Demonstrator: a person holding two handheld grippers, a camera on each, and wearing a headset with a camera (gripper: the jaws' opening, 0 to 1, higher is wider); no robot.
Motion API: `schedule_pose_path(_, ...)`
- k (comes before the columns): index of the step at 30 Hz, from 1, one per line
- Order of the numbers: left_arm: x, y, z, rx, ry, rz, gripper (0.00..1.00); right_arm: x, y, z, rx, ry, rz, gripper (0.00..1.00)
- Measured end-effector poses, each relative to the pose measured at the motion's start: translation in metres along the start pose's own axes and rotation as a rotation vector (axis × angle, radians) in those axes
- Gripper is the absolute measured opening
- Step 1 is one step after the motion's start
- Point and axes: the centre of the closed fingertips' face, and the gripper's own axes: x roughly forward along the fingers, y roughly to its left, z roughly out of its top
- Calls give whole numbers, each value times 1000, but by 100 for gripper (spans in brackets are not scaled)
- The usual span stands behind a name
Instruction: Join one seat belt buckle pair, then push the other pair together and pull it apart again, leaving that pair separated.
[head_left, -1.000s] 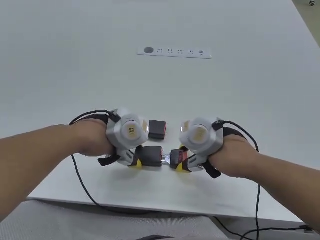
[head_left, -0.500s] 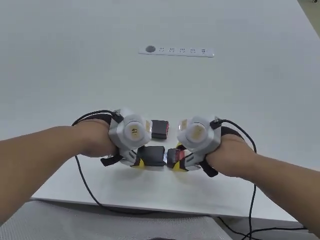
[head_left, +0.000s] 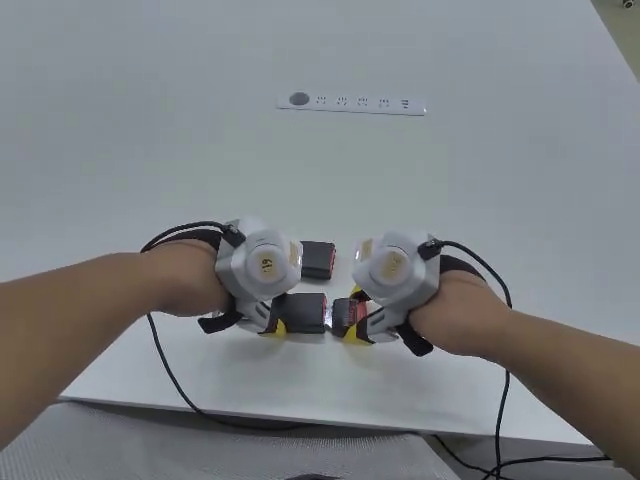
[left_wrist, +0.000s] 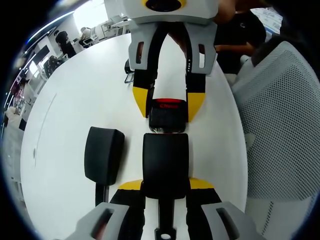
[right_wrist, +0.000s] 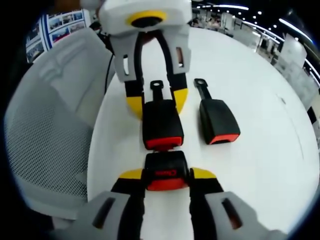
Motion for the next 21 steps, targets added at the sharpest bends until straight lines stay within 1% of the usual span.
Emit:
schedule_pose_path(2,0,1,0,-3,0,0,31,0,1,0,-2,-1,-2,33)
schedule_pose_path(3,0,0,-1,-5,-1,1,31,-1,1,0,-16,-1,-8,33)
schedule_pose_path(4,0,1,-1,-18,-6,1,31,-1,1,-1,-22,-4,-11,33)
schedule_pose_path(7,0,1,-1,-21,-8,5,31,-3,1,-2,-19,-19,-17,33)
schedule_pose_path(9,-1,1,-2,-26,-24,8,31,-3,1,-3,-1,-19,-9,33)
schedule_pose_path(11,-1,1,-3,-31,-41,9,31,-2,1,-2,-6,-12,-2,33)
schedule_pose_path(13,-1,1,-2,-36,-46,10,31,-2,1,-2,-7,-11,2,33)
schedule_pose_path(15,0,1,-1,-34,-42,12,31,-3,2,-2,-5,-17,4,33)
schedule_pose_path(17,0,0,0,-26,-28,20,32,-3,2,-3,-4,-24,4,33)
schedule_pose_path(18,0,0,0,-15,-14,31,32,-3,2,-3,-2,-27,3,33)
schedule_pose_path(19,0,-2,0,-14,-5,33,32,-3,2,-3,-14,-31,-2,34)
schedule_pose_path(21,-1,-1,0,-12,-7,46,32,-2,2,-3,-13,-39,-11,34)
